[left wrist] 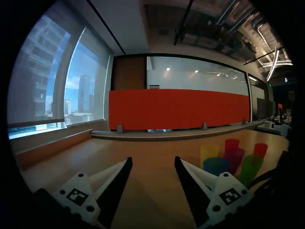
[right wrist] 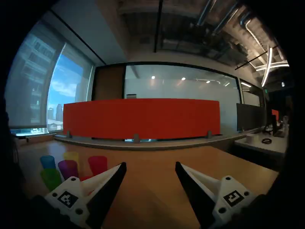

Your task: Pour water

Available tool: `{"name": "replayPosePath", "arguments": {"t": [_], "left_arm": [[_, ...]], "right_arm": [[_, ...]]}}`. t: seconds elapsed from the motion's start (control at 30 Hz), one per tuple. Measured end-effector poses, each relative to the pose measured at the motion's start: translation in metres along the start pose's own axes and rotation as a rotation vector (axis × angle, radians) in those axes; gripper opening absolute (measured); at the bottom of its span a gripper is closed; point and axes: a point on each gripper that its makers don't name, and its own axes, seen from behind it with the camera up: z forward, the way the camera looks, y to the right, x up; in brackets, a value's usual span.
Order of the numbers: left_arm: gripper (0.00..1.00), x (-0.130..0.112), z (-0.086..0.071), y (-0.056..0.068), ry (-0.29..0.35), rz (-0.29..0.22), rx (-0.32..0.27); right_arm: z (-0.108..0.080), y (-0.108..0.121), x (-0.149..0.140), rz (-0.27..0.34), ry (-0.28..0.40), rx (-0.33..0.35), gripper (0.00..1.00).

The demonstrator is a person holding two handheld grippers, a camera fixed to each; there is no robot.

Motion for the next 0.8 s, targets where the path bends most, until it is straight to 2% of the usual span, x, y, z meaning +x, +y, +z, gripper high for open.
{"name": "replayPosePath", "arguments": {"t": [0.8], "left_arm": [[0.82, 0.0001, 0.0001, -0.0003, 0.0, 0.0, 0.0]], "right_arm": [[0.0007, -0.0027, -0.0092, -0.013, -0.027, -0.005, 0.99]]}}
